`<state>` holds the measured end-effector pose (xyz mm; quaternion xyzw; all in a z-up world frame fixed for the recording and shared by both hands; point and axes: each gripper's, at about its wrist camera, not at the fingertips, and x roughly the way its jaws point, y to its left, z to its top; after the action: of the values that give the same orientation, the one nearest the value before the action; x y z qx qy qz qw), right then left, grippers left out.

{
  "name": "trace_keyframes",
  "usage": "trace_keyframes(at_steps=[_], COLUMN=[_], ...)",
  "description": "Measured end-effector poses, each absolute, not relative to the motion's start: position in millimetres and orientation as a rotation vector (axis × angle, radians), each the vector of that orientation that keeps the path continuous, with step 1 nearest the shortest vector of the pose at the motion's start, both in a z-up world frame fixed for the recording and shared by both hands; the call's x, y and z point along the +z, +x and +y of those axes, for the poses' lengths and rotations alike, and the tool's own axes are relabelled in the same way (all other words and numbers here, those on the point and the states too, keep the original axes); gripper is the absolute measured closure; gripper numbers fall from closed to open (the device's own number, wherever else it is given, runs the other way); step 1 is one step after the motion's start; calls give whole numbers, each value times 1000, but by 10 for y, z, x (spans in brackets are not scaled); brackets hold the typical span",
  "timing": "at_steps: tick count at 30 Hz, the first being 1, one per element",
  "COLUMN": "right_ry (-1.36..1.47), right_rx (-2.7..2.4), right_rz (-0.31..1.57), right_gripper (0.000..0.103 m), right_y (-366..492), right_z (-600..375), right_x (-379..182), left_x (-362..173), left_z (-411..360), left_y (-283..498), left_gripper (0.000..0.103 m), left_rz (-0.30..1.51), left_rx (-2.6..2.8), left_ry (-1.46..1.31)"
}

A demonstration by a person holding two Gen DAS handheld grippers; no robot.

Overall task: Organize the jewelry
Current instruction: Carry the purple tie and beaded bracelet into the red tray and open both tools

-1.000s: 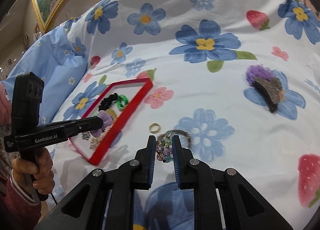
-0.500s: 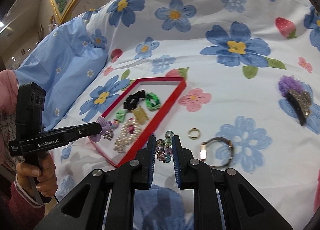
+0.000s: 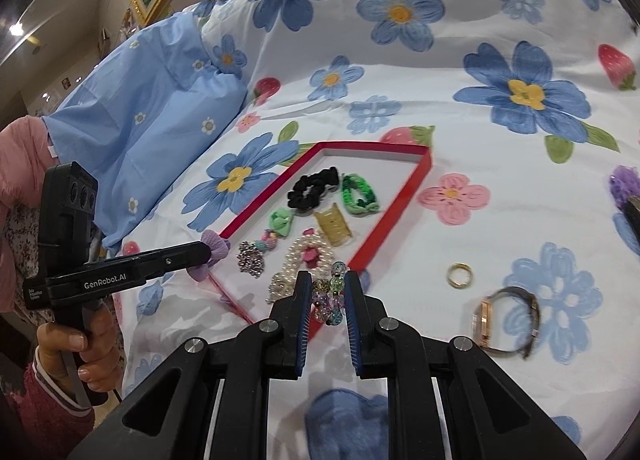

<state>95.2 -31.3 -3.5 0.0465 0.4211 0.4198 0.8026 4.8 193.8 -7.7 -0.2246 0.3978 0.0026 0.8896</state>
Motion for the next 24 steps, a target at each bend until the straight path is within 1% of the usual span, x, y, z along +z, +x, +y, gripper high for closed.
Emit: trace_keyframes(at_steps=[15,24], right_ry=[58,19], right_rx=[970,978], right_rz=[914,980], right_gripper=[87,87], right_y=[1074,1157], right_z=[288,553], right_x=[-105,-399], left_x=[-305,-528], left_z=[2152,2260], left_y=[230,366], left_gripper=[92,92], left_rz=[872,909], left_rx=[41,64], left_ry=[-461,-474])
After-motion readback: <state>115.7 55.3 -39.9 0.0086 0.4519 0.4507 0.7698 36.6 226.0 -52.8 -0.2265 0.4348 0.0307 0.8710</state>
